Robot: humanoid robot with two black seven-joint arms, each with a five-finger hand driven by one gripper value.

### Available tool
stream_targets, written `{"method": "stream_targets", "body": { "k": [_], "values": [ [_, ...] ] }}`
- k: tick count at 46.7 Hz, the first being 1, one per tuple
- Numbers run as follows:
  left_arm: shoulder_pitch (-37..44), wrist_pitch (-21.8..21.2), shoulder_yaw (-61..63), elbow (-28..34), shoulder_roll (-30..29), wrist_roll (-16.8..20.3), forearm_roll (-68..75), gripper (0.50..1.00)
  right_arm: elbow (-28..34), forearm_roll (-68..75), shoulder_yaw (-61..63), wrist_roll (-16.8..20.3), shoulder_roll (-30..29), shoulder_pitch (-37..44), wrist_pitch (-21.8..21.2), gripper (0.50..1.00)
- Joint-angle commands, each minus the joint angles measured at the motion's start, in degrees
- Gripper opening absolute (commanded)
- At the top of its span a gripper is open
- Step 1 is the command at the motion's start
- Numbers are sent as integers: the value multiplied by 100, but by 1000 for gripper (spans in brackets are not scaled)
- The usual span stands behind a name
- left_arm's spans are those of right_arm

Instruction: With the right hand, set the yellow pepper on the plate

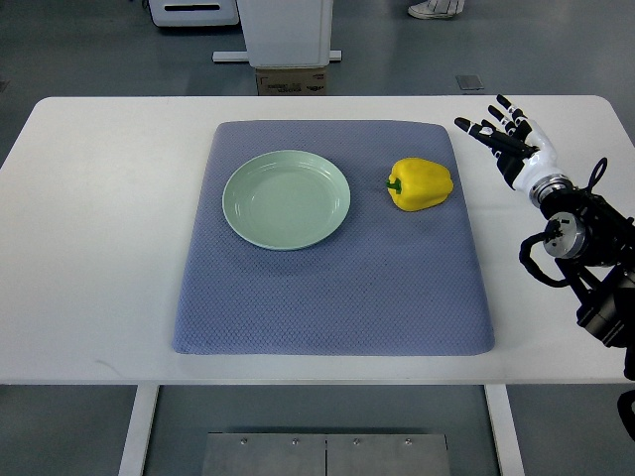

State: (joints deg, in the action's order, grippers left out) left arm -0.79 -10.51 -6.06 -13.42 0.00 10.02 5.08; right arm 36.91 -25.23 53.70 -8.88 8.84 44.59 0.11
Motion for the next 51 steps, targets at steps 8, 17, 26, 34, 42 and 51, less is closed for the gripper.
{"method": "stream_targets", "body": {
  "k": [8,17,26,34,42,51],
  "values": [
    [0,5,0,-2,0,0,-7,1000,1,-17,-35,-412,30,5,-11,1000],
    [0,5,0,-3,0,0,-7,1000,45,-79,-930,-790,381,251,-46,1000],
    [0,5,0,-3,0,0,2,1000,36,-79,-2266,-1265,768,699,-55,1000],
    [0,-4,0,-3,0,0,2,1000,53,-79,-3198,-1432,856,1112,-98,1000],
    [0,-4,0,-3,0,0,-7,1000,299,-96,-3928,-1511,1058,1473,-265,1000],
    [0,-4,0,-3,0,0,-7,1000,493,-693,-4543,-1564,1181,1789,-415,1000]
  ]
}}
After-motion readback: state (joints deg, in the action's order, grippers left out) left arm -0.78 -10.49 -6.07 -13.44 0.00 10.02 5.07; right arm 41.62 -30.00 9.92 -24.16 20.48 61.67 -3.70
